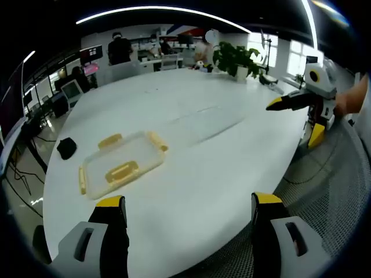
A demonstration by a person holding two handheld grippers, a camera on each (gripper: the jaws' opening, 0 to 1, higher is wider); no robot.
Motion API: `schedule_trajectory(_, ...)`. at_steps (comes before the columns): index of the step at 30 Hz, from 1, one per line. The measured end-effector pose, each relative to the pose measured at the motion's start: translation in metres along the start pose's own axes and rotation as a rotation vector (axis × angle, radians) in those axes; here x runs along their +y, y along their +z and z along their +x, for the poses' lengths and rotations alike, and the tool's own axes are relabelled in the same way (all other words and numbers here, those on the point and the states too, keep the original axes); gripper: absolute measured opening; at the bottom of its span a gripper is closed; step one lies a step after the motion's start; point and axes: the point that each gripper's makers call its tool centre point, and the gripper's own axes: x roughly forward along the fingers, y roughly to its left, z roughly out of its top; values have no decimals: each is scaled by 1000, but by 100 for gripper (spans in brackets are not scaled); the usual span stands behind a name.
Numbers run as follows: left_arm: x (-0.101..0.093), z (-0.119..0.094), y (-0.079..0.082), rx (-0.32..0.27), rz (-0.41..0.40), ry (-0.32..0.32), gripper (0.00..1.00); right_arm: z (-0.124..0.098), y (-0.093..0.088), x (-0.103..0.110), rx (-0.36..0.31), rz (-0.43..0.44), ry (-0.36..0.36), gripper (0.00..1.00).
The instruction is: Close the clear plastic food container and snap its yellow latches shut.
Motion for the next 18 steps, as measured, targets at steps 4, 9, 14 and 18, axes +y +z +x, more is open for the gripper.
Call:
schedule_trajectory(4, 0, 0, 0, -1, -1, -1, 86, 0, 0, 0, 2, 0, 0, 90)
schedule_trajectory(9, 1, 0, 0, -3, -3, 1, 86, 0, -1, 0, 5, -2, 0, 90)
schedule_trajectory(14, 1, 0, 1, -6, -6, 3, 86, 0, -1, -1, 6, 0, 0, 90)
schedule_trajectory(18, 1, 0, 2, -7, -9, 2, 86, 0, -1, -1, 8, -2, -2, 90)
